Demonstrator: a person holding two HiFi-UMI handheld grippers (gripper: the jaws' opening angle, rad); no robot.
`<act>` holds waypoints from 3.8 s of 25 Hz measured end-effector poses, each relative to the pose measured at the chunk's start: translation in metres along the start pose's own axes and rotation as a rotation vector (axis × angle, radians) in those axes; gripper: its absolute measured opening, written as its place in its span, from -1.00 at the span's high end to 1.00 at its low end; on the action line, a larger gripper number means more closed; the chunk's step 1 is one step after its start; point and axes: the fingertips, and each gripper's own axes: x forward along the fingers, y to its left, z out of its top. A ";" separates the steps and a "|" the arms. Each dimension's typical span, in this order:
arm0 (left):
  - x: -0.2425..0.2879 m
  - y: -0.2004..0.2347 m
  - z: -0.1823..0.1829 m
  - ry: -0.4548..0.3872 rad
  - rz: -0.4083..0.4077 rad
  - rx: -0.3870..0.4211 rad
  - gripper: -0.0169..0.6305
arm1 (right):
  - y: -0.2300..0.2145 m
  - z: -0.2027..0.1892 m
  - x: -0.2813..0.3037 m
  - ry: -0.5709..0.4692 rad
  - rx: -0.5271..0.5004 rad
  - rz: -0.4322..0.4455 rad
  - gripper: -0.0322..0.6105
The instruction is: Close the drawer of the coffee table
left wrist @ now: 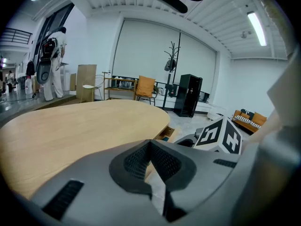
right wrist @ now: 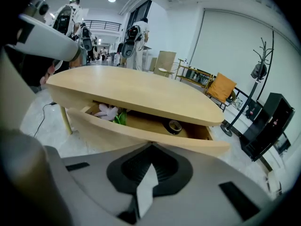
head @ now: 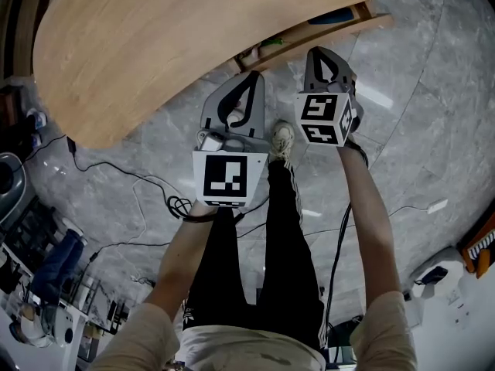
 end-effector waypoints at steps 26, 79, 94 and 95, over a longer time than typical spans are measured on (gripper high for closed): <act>0.041 0.014 0.016 -0.083 -0.018 -0.112 0.92 | -0.002 0.059 0.054 -0.387 0.270 0.183 0.88; -0.207 -0.046 0.381 -0.326 -0.005 0.011 0.92 | -0.106 0.329 -0.411 -0.409 0.417 -0.308 0.88; -0.280 -0.087 0.386 -0.377 0.031 0.139 0.92 | -0.084 0.305 -0.504 -0.551 0.454 -0.280 0.88; -0.279 -0.089 0.387 -0.377 0.032 0.143 0.92 | -0.085 0.303 -0.504 -0.552 0.457 -0.277 0.88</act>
